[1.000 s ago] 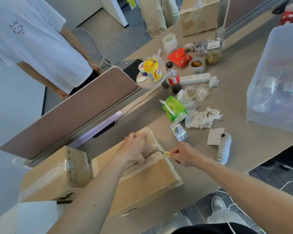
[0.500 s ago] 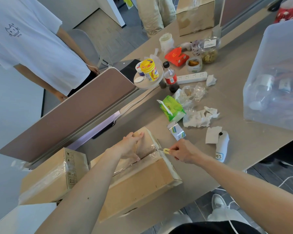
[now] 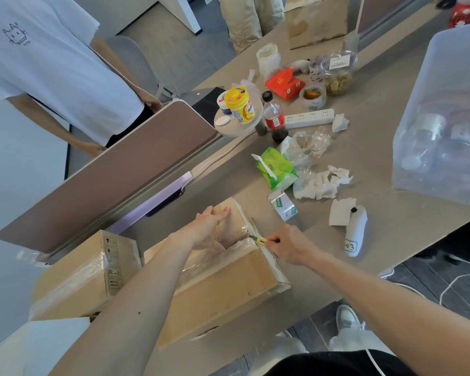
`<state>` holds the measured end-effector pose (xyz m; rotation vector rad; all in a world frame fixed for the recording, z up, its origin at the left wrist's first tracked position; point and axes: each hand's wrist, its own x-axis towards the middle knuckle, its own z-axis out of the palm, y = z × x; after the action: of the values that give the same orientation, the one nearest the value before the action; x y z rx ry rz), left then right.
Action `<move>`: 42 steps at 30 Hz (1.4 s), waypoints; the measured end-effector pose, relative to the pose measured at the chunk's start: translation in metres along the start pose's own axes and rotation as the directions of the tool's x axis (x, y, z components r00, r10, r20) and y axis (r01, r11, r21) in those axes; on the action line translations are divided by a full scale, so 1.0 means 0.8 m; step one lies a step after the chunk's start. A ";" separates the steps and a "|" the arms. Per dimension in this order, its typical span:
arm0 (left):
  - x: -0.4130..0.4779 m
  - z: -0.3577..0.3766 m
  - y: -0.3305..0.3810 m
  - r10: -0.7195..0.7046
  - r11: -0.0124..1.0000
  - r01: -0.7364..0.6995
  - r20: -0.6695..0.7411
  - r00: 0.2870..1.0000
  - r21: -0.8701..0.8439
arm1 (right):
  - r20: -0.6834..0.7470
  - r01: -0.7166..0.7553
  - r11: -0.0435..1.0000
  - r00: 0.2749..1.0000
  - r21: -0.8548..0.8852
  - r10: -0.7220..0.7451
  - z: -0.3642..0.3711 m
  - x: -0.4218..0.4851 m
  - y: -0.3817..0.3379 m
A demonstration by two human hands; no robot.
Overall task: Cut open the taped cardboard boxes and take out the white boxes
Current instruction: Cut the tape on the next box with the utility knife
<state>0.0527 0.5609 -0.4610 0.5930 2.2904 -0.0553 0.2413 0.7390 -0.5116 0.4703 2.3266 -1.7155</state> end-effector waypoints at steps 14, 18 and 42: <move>-0.005 0.000 0.003 -0.005 0.998 0.001 0.058 0.998 0.067 | 0.112 0.009 1.000 0.994 -0.011 -0.008 -0.008 -0.026 0.000; -0.009 -0.002 0.006 -0.021 0.996 0.015 0.070 0.997 0.087 | 0.030 -0.004 1.000 1.000 -0.031 0.004 -0.019 -0.024 -0.002; -0.081 0.058 -0.058 0.088 0.812 -0.341 -0.478 0.874 -0.474 | -0.095 -0.078 0.976 0.990 0.205 0.100 0.048 0.003 -0.091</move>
<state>0.1031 0.4841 -0.4559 0.5979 2.4712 0.9131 0.2109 0.6828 -0.4594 0.7059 2.1726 -1.9345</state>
